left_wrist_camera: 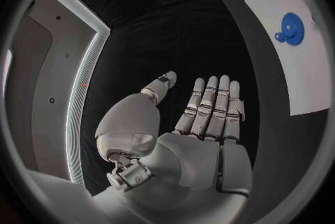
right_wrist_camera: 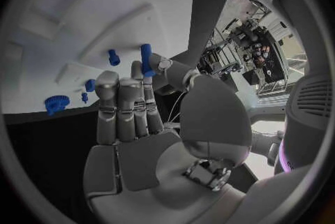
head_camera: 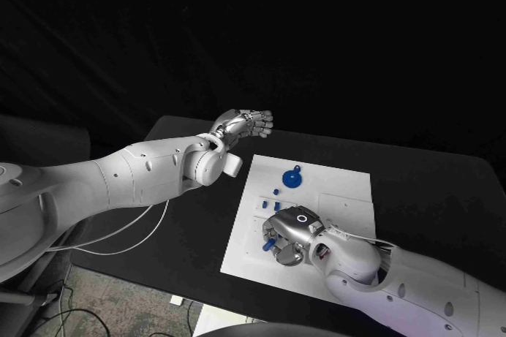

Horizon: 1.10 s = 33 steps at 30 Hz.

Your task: Assemble the parts on the task board

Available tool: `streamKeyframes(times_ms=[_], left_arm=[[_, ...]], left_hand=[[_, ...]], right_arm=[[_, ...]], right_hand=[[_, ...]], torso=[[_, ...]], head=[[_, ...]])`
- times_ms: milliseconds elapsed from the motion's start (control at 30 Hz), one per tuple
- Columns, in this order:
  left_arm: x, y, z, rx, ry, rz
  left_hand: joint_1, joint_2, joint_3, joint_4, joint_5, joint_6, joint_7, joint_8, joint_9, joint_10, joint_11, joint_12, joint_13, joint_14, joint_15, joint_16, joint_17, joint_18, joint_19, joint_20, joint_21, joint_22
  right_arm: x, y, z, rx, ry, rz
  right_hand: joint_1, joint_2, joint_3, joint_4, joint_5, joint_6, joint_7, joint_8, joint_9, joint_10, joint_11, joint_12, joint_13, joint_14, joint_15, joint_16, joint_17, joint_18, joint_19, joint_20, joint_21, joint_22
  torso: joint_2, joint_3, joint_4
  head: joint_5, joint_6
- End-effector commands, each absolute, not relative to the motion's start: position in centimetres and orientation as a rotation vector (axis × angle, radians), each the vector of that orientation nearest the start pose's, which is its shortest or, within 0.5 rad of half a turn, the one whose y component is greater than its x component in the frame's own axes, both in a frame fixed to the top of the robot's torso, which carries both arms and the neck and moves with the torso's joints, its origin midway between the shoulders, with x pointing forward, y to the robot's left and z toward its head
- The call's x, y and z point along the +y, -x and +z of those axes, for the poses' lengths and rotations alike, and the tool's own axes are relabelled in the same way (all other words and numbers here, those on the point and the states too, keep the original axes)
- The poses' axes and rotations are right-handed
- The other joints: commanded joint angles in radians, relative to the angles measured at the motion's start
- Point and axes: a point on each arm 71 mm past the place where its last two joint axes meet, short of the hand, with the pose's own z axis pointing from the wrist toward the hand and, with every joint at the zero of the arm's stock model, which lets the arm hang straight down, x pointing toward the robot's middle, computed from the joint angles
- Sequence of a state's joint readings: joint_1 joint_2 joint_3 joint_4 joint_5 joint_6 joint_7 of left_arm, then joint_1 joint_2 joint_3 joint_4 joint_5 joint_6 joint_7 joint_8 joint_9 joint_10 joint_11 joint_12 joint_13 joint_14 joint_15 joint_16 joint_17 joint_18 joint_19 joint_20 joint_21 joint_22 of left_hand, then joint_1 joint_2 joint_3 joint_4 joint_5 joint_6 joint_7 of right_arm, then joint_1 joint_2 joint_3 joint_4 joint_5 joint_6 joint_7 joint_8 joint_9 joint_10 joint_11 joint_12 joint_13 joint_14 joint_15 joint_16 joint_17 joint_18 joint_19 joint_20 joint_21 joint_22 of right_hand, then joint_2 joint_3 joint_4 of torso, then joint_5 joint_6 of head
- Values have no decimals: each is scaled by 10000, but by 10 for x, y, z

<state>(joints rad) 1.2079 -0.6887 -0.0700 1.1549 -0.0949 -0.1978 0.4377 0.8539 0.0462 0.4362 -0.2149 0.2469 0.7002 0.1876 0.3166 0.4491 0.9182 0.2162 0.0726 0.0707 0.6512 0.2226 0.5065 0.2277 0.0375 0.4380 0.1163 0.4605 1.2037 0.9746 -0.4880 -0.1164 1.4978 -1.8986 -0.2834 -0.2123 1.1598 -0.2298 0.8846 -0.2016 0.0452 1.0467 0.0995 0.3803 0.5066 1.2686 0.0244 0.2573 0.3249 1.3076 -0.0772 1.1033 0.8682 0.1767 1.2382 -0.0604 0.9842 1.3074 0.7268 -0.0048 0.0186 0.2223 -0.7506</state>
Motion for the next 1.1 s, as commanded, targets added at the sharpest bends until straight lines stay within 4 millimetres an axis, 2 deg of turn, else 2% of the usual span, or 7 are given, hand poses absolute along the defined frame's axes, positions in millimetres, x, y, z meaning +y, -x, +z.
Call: streamKeyframes(times_ms=[33, 333, 700, 900, 1100], left_arm=[[235, -547, -199, 13949, 9878, -14581], [233, -547, -199, 13987, 9866, -14642], [233, -547, -199, 14004, 9874, -14642], [233, -547, -199, 14000, 9883, -14619], [234, -547, -199, 14005, 9886, -14617]], left_hand=[[19, -41, 23, -57, -49, 66, 237, 3, -10, -13, 28, -43, -10, -72, 6, -38, 14, 159, 47, 56, -66, 13], [18, -42, 23, -57, -50, 68, 236, 4, -10, -15, 28, -43, -10, -74, 6, -40, 16, 159, 47, 56, -70, 14], [15, -44, 23, -57, -52, 73, 235, 6, -11, -19, 29, -44, -11, -78, 7, -42, 17, 160, 48, 57, -75, 16], [13, -47, 22, -58, -54, 74, 235, 6, -12, -21, 30, -45, -11, -80, 8, -43, 18, 160, 48, 58, -77, 17], [12, -48, 22, -58, -55, 74, 235, 6, -12, -23, 31, -46, -11, -82, 9, -45, 19, 160, 49, 58, -79, 18]], right_arm=[[-22, -387, -295, 16849, 6812, 7295], [-13, -381, -298, 16787, 7156, 7336], [-9, -378, -299, 16837, 7023, 7614], [-11, -380, -299, 16826, 6644, 7881], [-13, -381, -297, 16694, 6279, 8087]], right_hand=[[4, 92, 7, -66, 38, 53, -4, 26, 11, 62, 29, 40, 19, 10, -70, 38, 7, 851, -29, -76, 66, 211], [-4, 85, 9, -80, 42, 53, -4, 25, 15, 59, 30, 39, 24, 9, -69, 38, 6, 851, -35, -75, 69, 211], [-110, 11, 0, -85, 64, 21, 16, -16, 17, 13, 50, 12, 35, -5, -49, 11, -16, 851, -71, -52, 70, 204], [-630, -524, -597, 36, 50, -457, 218, -323, -81, -483, 238, -279, -69, -6, 129, -44, -80, 851, -89, -5, 78, 186], [-766, -639, -1353, -85, 88, -929, 438, -608, -198, -992, 443, -577, -232, -17, 325, -34, -110, 851, -151, 7, 34, 167]], torso=[[-1, -4, -2], [2, -4, 17], [-3, -10, 4], [-1, -3, -7], [-3, 6, -13]], head=[[9, -18], [1, -55], [17, -68], [34, -81], [28, -80]])
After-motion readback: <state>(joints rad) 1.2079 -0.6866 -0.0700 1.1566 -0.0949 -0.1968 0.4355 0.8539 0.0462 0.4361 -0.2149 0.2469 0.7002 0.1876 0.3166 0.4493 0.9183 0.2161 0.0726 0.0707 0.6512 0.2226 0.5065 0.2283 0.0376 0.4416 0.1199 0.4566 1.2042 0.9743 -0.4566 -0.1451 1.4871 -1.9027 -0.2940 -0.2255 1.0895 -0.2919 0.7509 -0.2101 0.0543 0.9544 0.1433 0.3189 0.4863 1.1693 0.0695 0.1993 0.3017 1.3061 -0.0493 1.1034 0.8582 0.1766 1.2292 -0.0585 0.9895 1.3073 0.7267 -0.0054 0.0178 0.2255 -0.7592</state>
